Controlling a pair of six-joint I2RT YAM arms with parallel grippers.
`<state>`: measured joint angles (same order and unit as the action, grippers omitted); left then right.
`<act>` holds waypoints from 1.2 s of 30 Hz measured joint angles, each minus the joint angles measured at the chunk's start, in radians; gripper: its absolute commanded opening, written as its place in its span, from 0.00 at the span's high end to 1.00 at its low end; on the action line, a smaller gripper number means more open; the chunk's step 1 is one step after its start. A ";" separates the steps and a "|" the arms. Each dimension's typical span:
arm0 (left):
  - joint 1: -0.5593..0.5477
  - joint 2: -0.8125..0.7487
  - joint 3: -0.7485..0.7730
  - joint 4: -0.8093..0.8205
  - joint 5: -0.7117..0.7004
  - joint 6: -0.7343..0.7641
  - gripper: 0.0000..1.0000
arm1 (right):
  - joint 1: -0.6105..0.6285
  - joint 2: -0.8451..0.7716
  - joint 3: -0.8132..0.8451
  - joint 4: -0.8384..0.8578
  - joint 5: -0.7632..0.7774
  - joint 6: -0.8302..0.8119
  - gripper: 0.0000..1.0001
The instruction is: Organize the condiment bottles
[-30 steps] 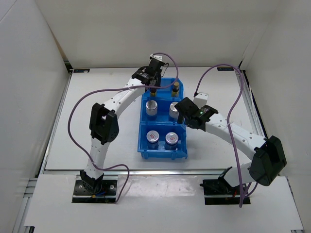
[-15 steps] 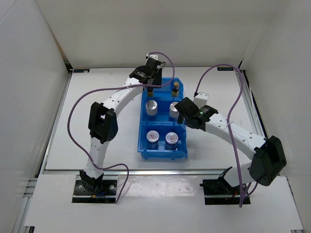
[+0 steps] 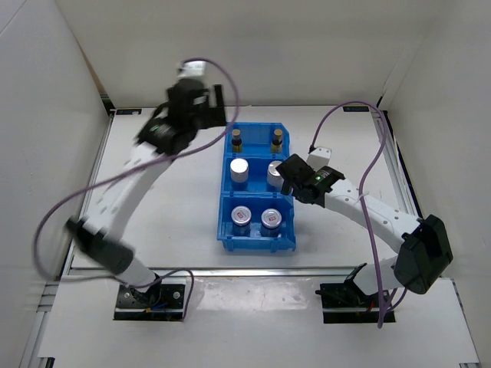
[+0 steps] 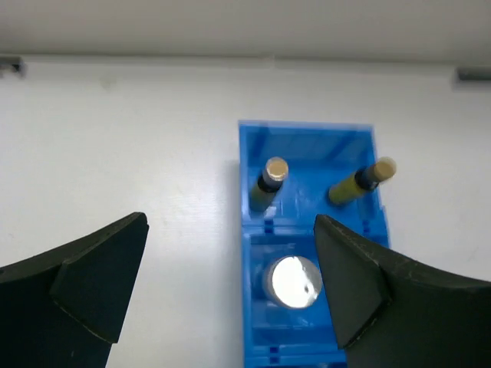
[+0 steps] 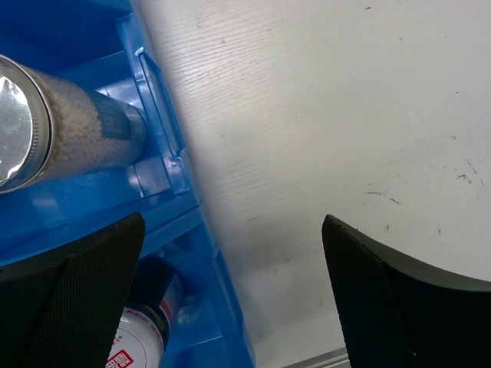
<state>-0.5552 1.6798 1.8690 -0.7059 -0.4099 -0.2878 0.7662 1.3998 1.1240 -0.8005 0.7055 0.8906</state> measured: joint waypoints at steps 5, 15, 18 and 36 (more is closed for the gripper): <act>0.080 -0.626 -0.406 0.079 -0.067 0.001 0.00 | 0.000 -0.025 -0.002 -0.013 0.008 0.023 0.01; 0.077 -1.005 -1.032 0.046 -0.245 0.038 0.00 | 0.002 -0.175 -0.064 -0.011 0.037 0.031 0.01; 0.054 -1.098 -1.097 0.076 -0.292 0.054 0.00 | 0.003 -0.264 -0.079 -0.011 0.038 0.001 0.01; 0.051 -1.202 -1.206 0.278 -0.236 0.149 0.00 | 0.003 -0.680 -0.103 -0.100 -0.200 -0.431 0.01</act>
<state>-0.5041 0.4782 0.6628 -0.4278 -0.6456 -0.1390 0.7692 0.7197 1.0210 -0.9009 0.5056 0.4591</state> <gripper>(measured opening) 0.998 0.989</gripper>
